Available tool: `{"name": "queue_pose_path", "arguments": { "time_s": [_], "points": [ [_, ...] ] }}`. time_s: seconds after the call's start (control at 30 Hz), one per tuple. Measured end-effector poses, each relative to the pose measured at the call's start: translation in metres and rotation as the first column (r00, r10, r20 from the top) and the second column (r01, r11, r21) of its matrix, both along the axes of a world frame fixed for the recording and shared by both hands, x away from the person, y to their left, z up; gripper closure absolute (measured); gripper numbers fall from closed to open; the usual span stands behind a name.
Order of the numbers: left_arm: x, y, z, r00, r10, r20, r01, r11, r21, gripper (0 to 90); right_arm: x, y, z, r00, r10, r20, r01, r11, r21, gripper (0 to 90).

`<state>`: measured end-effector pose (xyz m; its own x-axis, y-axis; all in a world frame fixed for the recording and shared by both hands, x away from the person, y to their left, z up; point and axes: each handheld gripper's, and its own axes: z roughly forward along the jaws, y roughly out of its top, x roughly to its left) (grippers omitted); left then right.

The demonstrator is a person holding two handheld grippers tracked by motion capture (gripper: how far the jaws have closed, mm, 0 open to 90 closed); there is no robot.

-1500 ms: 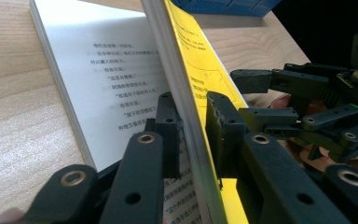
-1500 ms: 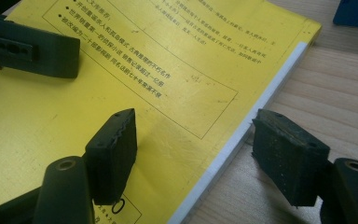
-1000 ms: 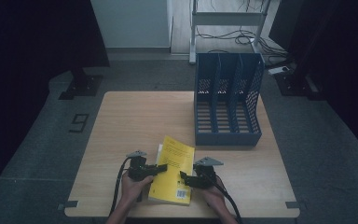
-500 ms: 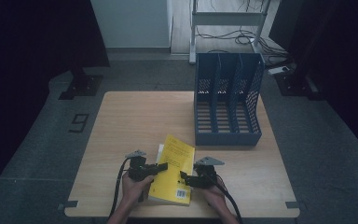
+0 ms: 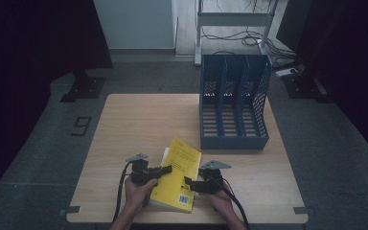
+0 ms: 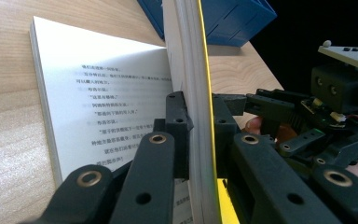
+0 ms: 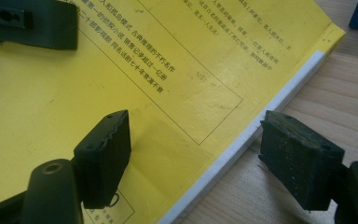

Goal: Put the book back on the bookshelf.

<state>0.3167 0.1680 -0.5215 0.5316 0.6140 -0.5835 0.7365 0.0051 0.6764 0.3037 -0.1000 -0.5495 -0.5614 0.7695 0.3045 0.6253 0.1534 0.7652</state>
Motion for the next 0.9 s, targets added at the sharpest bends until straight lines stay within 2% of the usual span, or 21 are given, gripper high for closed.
{"name": "queue_pose_path", "arguments": {
  "time_s": [0.33, 0.53, 0.9],
  "points": [
    [-0.001, 0.004, 0.007, 0.9999, 0.0, 0.017, 0.0, 0.9999, -0.014, 82.9, -0.001, 0.0, 0.001, 0.9999, 0.012, 0.01, -0.012, 1.0, 0.028, 24.3],
    [-0.002, 0.009, 0.013, 0.9996, -0.01, 0.028, 0.011, 0.9993, -0.036, 82.9, -0.002, 0.0, 0.003, 0.9995, 0.023, 0.023, -0.023, 0.999, 0.041, 25.2],
    [-0.005, 0.014, 0.023, 0.9979, -0.032, 0.056, 0.034, 0.9986, -0.041, 83.0, -0.003, 0.001, 0.005, 0.9991, 0.026, 0.033, -0.028, 0.998, 0.06, 25.2]
  ]
}}
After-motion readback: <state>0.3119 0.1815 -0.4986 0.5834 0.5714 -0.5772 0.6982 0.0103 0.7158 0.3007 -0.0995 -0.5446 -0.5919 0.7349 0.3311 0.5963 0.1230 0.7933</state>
